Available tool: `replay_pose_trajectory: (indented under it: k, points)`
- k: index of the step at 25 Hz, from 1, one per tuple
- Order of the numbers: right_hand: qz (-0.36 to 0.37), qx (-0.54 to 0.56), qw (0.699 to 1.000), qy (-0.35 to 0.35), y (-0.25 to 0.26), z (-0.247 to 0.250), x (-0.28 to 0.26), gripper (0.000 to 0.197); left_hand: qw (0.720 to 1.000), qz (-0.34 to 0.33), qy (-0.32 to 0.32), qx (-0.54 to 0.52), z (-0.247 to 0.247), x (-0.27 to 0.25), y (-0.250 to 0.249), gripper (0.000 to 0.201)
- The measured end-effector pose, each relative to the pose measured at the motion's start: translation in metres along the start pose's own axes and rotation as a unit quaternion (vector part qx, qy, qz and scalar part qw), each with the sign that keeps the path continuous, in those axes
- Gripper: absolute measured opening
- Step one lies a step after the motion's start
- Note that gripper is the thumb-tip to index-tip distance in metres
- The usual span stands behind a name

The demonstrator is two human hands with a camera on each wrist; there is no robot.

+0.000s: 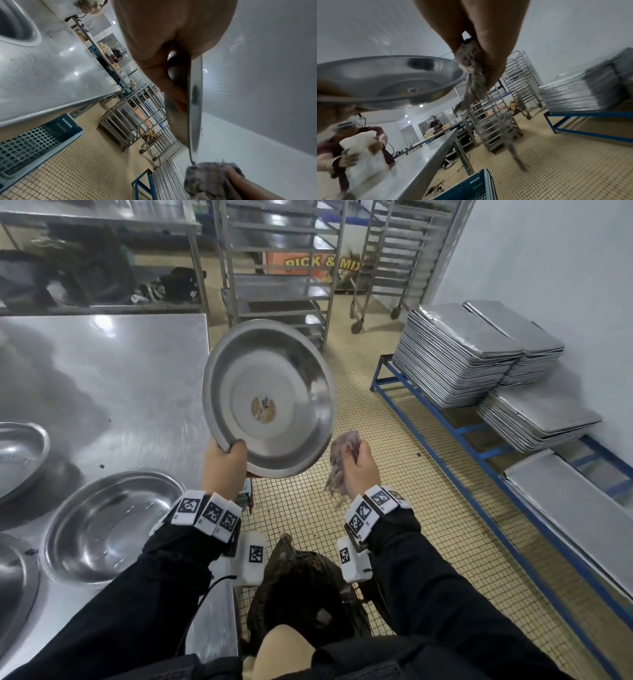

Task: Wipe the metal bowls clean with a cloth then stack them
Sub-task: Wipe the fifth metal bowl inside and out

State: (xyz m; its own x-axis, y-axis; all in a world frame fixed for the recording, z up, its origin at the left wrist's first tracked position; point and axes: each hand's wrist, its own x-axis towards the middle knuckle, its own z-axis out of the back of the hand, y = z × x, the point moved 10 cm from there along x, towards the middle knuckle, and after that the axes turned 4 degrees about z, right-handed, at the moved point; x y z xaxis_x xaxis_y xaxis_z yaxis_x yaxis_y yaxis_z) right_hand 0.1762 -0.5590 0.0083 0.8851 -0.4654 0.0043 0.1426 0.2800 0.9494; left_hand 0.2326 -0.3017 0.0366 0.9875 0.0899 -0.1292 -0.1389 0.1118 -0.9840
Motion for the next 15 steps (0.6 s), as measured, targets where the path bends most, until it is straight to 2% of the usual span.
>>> replay_pose_trajectory:
  k: [2, 4, 6, 8, 10, 13, 15]
  points:
    - [0.054, -0.035, 0.998, 0.019, 0.010, -0.010, -0.003, 0.032, 0.999, -0.012, -0.006, 0.031, 0.004, 0.001, -0.001, 0.013]
    - [0.136, -0.101, 0.981, 0.092, 0.035, -0.039, -0.018, 0.035, 0.999, -0.019, -0.002, 0.037, 0.003, 0.000, -0.002, 0.018]
    - [0.237, -0.175, 0.938, 0.182, 0.059, -0.082, -0.048, 0.046, 0.999, -0.026, 0.005, 0.034, -0.002, -0.003, -0.006, 0.024]
    - [0.316, -0.230, 0.893, 0.223, 0.061, -0.113, -0.071, 0.055, 0.999, -0.042, 0.013, 0.020, -0.006, -0.005, -0.016, 0.026]
    - [0.326, -0.285, 0.878, 0.205, 0.047, -0.113, -0.065, 0.056, 0.998, -0.054, 0.012, 0.014, -0.005, -0.007, -0.029, 0.021]
    - [0.278, -0.405, 0.858, 0.151, 0.025, -0.081, -0.031, 0.061, 0.998, -0.058, 0.014, -0.002, -0.001, -0.007, -0.038, 0.017]
    - [0.250, -0.432, 0.856, 0.135, 0.020, -0.066, -0.017, 0.067, 0.998, -0.053, 0.019, -0.006, -0.002, -0.007, -0.036, 0.016]
